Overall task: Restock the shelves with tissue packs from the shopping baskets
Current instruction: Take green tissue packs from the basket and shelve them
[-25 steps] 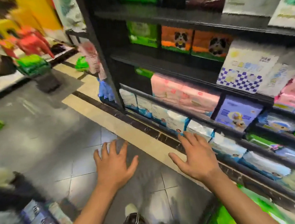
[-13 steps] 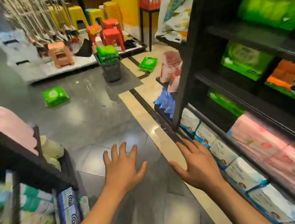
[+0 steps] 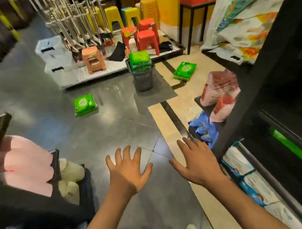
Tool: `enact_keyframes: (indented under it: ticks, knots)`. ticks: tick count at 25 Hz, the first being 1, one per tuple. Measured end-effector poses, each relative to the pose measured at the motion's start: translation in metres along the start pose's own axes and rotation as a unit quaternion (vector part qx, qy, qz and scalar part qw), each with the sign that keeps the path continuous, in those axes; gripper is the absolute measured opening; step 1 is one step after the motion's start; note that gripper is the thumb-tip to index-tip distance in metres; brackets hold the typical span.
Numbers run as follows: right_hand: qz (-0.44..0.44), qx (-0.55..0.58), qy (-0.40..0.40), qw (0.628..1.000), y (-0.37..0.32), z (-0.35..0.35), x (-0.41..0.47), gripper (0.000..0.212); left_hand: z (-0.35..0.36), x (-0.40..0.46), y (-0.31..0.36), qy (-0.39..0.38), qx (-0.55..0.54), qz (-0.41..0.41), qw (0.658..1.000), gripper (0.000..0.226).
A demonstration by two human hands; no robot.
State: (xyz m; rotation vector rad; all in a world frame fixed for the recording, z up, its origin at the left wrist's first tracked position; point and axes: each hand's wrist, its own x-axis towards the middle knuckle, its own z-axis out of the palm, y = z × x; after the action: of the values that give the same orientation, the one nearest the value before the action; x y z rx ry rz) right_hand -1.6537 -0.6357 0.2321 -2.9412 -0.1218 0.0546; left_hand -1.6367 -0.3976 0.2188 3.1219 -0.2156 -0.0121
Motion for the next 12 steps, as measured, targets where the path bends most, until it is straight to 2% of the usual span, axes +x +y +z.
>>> enact_keyframes:
  ticks: [4, 8, 12]
  knots:
    - [-0.046, 0.009, -0.011, 0.999, 0.005, -0.015, 0.125, 0.082, -0.016, 0.098, -0.004, 0.006, -0.020, -0.043, 0.999, 0.067]
    - [-0.072, -0.025, -0.023, 0.997, 0.002, -0.019, 0.248, 0.086, -0.014, 0.208, -0.029, 0.045, -0.040, -0.077, 0.995, 0.065]
    - [-0.062, -0.038, 0.014, 0.997, 0.001, -0.013, 0.380, 0.079, -0.009, 0.339, -0.067, 0.042, -0.047, -0.084, 0.995, 0.070]
